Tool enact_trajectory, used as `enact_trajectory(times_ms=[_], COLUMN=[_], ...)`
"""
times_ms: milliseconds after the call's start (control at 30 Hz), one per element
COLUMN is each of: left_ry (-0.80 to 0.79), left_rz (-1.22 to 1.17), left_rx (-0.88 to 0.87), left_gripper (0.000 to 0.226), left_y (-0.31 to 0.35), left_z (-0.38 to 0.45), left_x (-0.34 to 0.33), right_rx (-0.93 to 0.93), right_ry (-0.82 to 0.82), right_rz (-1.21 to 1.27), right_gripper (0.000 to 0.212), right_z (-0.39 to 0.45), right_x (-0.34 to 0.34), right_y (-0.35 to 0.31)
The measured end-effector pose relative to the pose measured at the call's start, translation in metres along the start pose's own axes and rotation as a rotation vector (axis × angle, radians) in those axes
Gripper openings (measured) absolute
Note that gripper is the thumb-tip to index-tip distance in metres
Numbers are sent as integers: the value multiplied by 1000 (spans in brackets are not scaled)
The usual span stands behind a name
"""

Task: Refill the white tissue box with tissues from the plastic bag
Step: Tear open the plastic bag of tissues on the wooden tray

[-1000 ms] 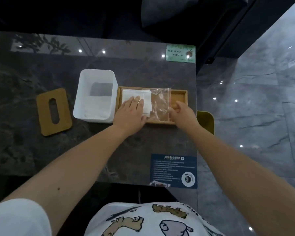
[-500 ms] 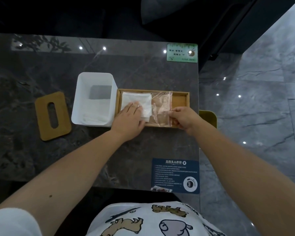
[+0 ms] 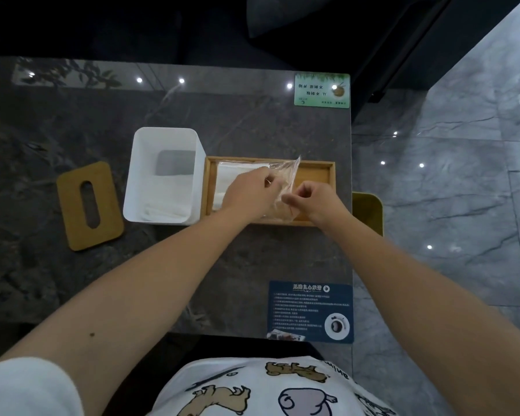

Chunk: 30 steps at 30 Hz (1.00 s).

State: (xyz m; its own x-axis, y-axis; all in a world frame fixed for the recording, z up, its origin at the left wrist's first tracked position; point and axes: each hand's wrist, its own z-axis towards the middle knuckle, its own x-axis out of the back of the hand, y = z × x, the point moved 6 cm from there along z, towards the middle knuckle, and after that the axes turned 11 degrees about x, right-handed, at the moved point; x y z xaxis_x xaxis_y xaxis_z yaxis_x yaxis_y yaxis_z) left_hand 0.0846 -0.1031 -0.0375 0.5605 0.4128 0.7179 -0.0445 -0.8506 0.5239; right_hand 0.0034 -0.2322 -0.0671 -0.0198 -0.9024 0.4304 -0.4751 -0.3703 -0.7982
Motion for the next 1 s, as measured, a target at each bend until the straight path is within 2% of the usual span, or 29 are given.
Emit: enact_trajectory(times_ms=[100,267,367,500,633,733,800,900,967,1000], left_ry=[-131,-277,-271,-208,-180,-191,-198,-213,-221,-219], left_rz=[-66,-209,-232,-317,-305,-314,-313,-321,-317,-314], left_rx=[20,60,113,204,224,219,212,195,185,183], left_gripper=[28,16,16,17,16,16,16,16,15,15], left_y=[6,-4,-10,-28,-40,-42,-42,-40,-40,-40], left_z=[7,11,13,15,10,6,4,4,4,4], left_x=[-6,-10,-8,3,3,-2,-3,-2,-2,-3], right_rx=[40,89,62,-164,-262,-165,-60,249,473,519], right_ry=[-9,-63,-60,97,140,102,117,243,244,211], right_rz=[-62,-112,-14,215,147,-74,-186,-317,-375,-404], right_gripper=[21,19,23,30,25,21,26,24,14,11], right_z=[0,0,-2,-5,-5,0,-1,-12,-20,-21], right_x=[0,-2,1,22,29,26,25,26,17,11], right_y=[-5,-8,-2,23,33,19,4,-29,-51,-58])
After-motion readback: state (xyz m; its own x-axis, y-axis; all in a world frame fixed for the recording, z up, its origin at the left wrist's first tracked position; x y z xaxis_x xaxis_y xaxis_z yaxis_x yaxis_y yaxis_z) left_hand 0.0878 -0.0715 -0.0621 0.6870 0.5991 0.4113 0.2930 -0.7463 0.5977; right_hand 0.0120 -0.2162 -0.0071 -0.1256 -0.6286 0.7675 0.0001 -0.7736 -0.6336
